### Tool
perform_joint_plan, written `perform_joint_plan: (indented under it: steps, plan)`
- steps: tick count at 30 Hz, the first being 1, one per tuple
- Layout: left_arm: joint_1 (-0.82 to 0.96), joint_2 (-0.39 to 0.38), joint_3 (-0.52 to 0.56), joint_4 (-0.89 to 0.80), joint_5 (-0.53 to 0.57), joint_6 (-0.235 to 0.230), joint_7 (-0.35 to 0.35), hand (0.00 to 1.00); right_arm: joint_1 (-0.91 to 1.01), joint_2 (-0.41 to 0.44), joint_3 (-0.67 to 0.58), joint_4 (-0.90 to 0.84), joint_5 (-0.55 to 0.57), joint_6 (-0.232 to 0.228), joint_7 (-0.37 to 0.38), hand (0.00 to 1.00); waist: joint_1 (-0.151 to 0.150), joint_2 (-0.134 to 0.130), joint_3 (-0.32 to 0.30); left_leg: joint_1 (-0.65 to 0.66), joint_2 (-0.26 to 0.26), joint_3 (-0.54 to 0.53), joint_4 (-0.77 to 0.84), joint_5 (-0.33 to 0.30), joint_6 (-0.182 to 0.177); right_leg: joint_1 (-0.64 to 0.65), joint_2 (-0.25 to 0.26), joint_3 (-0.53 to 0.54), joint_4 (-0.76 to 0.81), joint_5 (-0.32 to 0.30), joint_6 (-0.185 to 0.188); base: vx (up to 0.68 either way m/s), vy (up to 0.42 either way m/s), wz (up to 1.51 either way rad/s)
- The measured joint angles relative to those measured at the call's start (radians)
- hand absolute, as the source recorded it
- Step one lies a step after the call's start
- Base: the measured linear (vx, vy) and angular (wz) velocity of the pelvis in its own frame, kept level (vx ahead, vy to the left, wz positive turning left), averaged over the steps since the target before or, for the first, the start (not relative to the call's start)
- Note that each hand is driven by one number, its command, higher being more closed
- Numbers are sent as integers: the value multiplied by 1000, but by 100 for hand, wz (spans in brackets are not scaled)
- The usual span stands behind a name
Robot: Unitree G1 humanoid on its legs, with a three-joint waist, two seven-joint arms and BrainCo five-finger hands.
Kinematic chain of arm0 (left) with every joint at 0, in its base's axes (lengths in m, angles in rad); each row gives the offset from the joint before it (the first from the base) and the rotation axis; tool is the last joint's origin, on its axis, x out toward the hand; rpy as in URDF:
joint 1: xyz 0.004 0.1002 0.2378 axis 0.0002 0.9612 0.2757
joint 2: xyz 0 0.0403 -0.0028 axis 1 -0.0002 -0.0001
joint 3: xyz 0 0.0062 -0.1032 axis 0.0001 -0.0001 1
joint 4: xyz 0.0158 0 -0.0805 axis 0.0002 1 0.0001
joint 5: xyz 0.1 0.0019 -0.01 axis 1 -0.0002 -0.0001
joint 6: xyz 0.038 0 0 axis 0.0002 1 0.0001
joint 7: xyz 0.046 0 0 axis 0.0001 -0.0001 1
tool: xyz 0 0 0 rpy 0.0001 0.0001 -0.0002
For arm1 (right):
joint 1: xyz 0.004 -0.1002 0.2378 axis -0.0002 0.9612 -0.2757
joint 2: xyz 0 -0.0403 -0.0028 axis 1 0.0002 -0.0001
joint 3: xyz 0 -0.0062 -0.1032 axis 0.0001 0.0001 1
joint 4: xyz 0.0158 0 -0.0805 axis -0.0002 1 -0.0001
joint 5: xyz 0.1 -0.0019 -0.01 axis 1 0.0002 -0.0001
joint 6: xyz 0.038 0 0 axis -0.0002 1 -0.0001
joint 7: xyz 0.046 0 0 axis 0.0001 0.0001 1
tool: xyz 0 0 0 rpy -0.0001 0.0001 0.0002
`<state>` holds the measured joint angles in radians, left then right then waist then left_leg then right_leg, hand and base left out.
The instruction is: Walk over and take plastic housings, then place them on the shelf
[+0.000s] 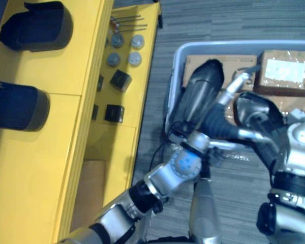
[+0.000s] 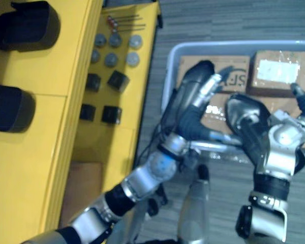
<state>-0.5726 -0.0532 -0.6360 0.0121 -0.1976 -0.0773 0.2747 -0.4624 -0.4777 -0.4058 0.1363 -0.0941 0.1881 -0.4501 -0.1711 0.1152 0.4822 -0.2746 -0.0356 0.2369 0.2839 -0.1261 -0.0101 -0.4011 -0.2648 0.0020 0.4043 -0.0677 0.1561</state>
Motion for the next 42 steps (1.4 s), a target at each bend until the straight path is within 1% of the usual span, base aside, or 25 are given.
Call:
perform_joint_plan:
  steps: [1, 2, 3, 5, 7, 8, 9, 12, 14, 16, 17, 18, 19, 20, 21, 23, 27, 30, 33, 35, 37, 39, 40, 41, 42]
  plan:
    - [27, 22, 16, -6, -3, 27, -26, 0, 25, -1, 6, -16, -25, 32, 46, 0, 3, -3, 2, -18, 8, -12, 23, -6, 2, 0, 4, -10, 0, 0, 0, -34, -21, 21]
    - [58, 42, 35, -22, -3, 48, -58, 0, 39, -3, 17, -25, -41, 64, 85, 0, 6, -14, 9, -33, 15, -18, 44, -12, 3, 0, 7, -21, 0, 1, -1, -31, -19, 21]
    - [72, 52, 41, -35, -4, 60, -71, 0, 50, -8, 22, -32, -42, 80, 103, 0, 6, -19, 12, -40, 17, -23, 52, -14, 2, 0, 7, -27, -2, 2, -2, -22, -9, 19]
    - [116, 89, 47, -84, -30, 93, -131, 0, 79, -30, 27, -47, -64, 138, 165, 0, 20, -31, 19, -64, 22, -35, 77, -16, 4, 0, 12, -38, -17, 15, 0, -5, 5, 15]
    - [139, 105, 58, -112, -32, 110, -169, 0, 88, -47, 27, -46, -78, 170, 197, 0, 24, -32, 19, -74, 23, -40, 82, -16, 5, 5, 14, -47, -38, 31, 0, 5, 15, 6]
    - [145, 110, 66, -120, -33, 114, -180, 0, 89, -53, 26, -46, -79, 179, 204, 0, 24, -32, 19, -75, 24, -42, 82, -16, 5, 9, 14, -51, -46, 36, 0, 2, 27, 6]
    - [151, 128, 72, -124, -40, 124, -205, 0, 98, -63, 26, -37, -80, 193, 221, 0, 24, -33, 18, -73, 24, -47, 81, -16, 5, 24, 18, -53, -68, 50, 1, 0, 0, 0]
    - [180, 162, 85, -138, -38, 125, -243, 0, 125, -77, 24, 1, -89, 216, 234, 0, 21, -35, 17, -73, 25, -62, 72, -15, 7, 49, 26, -60, -113, 74, 0, -21, 17, 5]
    - [218, 186, 86, -157, -37, 140, -264, 0, 126, -78, 22, 50, -106, 239, 232, 0, 22, -36, 16, -73, 25, -63, 65, -13, 11, 57, 35, -60, -140, 89, -4, 0, 0, 0]
    - [270, 207, 84, -159, -32, 146, -294, 0, 128, -79, 14, 111, -111, 265, 224, 0, 22, -36, 16, -74, 22, -66, 47, -3, 25, 61, 37, -61, -167, 102, -5, 0, 0, 0]
    - [288, 210, 85, -159, -27, 147, -299, 0, 128, -80, 11, 126, -111, 276, 216, 0, 22, -36, 16, -74, 20, -67, 41, 0, 24, 63, 37, -61, -173, 104, -5, -5, -12, 6]
    - [320, 214, 84, -159, -20, 149, -308, 0, 133, -80, -6, 154, -110, 294, 188, 0, 21, -34, 15, -73, 17, -73, 35, 4, 24, 66, 37, -64, -177, 104, -5, 7, -15, 10]
    - [342, 217, 84, -159, -19, 150, -321, 0, 138, -82, -18, 173, -110, 300, 166, 0, 18, -34, 15, -73, 16, -79, 35, 5, 24, 71, 37, -71, -182, 104, -5, 16, -17, 18]
    - [364, 225, 82, -159, -18, 150, -333, 0, 150, -89, -37, 193, -109, 300, 142, 0, 15, -33, 14, -73, 14, -89, 35, 6, 24, 81, 37, -83, -189, 104, -6, 18, -10, 17]
    - [372, 228, 80, -159, -16, 150, -340, 0, 158, -95, -45, 197, -109, 301, 135, 0, 16, -33, 14, -72, 14, -91, 34, 7, 24, 83, 38, -84, -192, 105, -6, 25, -2, 13]
    - [407, 242, 74, -159, 9, 150, -365, 0, 175, -134, -55, 204, -110, 301, 98, 0, 15, -33, 14, -71, 8, -91, 32, 9, 27, 87, 35, -82, -201, 106, -8, 13, 6, 2]
    - [443, 255, 76, -159, 11, 150, -376, 0, 188, -146, -69, 241, -116, 301, 76, 0, 15, -31, 13, -71, -1, -92, 29, 13, 34, 88, 34, -80, -210, 110, -13, 22, 8, 1]
    - [462, 263, 79, -159, 9, 150, -377, 0, 194, -146, -71, 298, -116, 301, 61, 0, 16, -20, 6, -73, -6, -96, 26, 14, 35, 88, 31, -81, -213, 110, -13, 25, -6, 4]
    - [481, 265, 96, -159, 7, 148, -376, 0, 202, -146, -87, 364, -115, 298, 54, 0, 19, 1, -7, -75, -14, -101, 22, 16, 39, 89, 26, -82, -217, 110, -13, 14, 9, 5]
    - [487, 266, 107, -159, 7, 145, -376, 0, 202, -146, -87, 388, -114, 295, 54, 0, 20, 6, -10, -76, -15, -104, 22, 16, 39, 89, 26, -83, -218, 109, -14, -4, 2, 2]
    - [496, 271, 116, -159, 7, 144, -376, 0, 201, -147, -87, 433, -102, 279, 56, 0, 23, 11, -13, -79, -18, -114, 21, 17, 40, 89, 26, -85, -219, 105, -20, -13, 0, 7]
    - [502, 282, 116, -158, 7, 143, -376, 0, 200, -151, -87, 481, -77, 242, 57, 0, 27, 18, -17, -87, -19, -120, 23, 17, 41, 88, 26, -87, -221, 103, -23, -16, -2, 6]
    - [503, 282, 116, -157, 7, 143, -376, 0, 200, -152, -87, 484, -76, 239, 57, 0, 27, 20, -18, -89, -19, -120, 24, 17, 41, 87, 26, -87, -221, 103, -23, -8, 7, 8]
    - [503, 282, 118, -157, 7, 141, -377, 0, 200, -161, -87, 504, -76, 223, 57, 0, 28, 26, -22, -95, -21, -124, 27, 17, 41, 86, 24, -90, -223, 103, -23, -1, 8, 7]
    - [503, 281, 118, -157, 7, 141, -378, 0, 199, -165, -87, 510, -76, 219, 57, 0, 31, 28, -21, -96, -22, -125, 27, 17, 41, 86, 23, -91, -223, 103, -23, 3, 12, 8]
